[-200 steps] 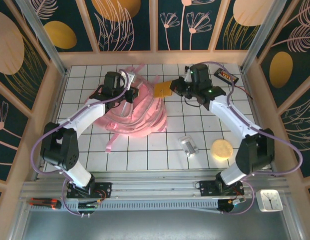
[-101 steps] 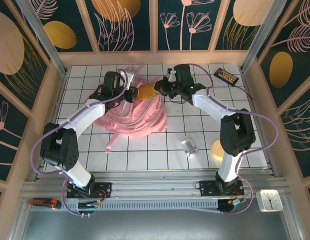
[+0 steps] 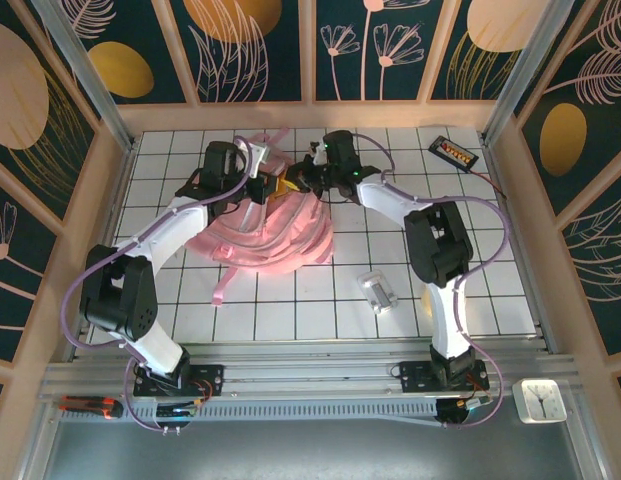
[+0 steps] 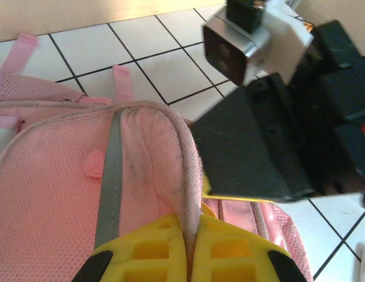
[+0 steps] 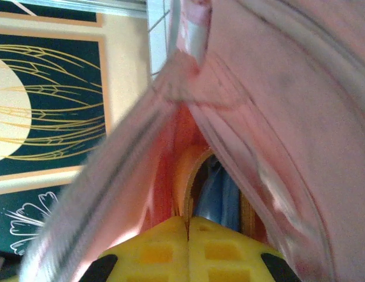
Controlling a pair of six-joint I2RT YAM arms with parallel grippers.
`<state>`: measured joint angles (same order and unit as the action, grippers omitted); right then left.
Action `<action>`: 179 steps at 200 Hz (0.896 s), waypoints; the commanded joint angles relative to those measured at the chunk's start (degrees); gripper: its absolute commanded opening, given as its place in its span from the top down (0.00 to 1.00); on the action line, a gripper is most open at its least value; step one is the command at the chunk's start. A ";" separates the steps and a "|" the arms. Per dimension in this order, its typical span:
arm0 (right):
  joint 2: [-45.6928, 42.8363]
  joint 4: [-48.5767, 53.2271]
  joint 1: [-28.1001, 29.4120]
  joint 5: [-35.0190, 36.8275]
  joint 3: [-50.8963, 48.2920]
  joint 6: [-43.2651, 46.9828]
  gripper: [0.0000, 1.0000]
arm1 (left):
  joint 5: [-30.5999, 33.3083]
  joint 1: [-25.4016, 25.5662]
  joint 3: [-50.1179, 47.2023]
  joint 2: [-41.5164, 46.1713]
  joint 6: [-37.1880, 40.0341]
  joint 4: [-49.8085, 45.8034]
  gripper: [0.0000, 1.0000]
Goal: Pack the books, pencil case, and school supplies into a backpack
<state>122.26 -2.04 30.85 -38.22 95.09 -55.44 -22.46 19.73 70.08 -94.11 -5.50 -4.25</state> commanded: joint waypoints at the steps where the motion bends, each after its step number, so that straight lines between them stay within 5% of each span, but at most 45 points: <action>1: 3.80 1.50 2.66 -2.13 4.70 1.73 1.00 | -11.09 1.11 2.24 1.66 -0.83 10.74 1.00; 21: 5.55 2.31 2.52 -1.99 6.21 2.21 0.99 | -11.24 1.11 1.86 1.20 -0.83 11.02 1.00; 50: 1.44 3.69 0.88 -0.11 3.17 4.81 0.59 | -5.73 1.15 1.35 0.90 -0.66 9.21 1.00; 72: -5.05 5.31 -0.93 2.71 -1.68 8.71 0.44 | -3.59 1.11 1.09 1.12 -1.34 8.91 0.87; 120: -17.24 16.09 -4.57 10.36 -8.27 15.92 0.42 | 0.63 1.09 -0.98 4.19 -6.62 8.85 0.62; 145: -23.42 26.16 -4.36 20.06 -10.10 22.47 0.42 | 6.92 1.08 -6.60 10.50 -13.85 8.65 0.39; 179: -28.10 28.71 2.51 21.40 -15.52 30.67 0.45 | 14.15 1.07 -19.70 22.12 -30.28 7.41 0.33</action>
<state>96.12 20.36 27.31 -20.67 83.26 -33.65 -15.00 20.78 57.41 -78.26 -21.76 3.46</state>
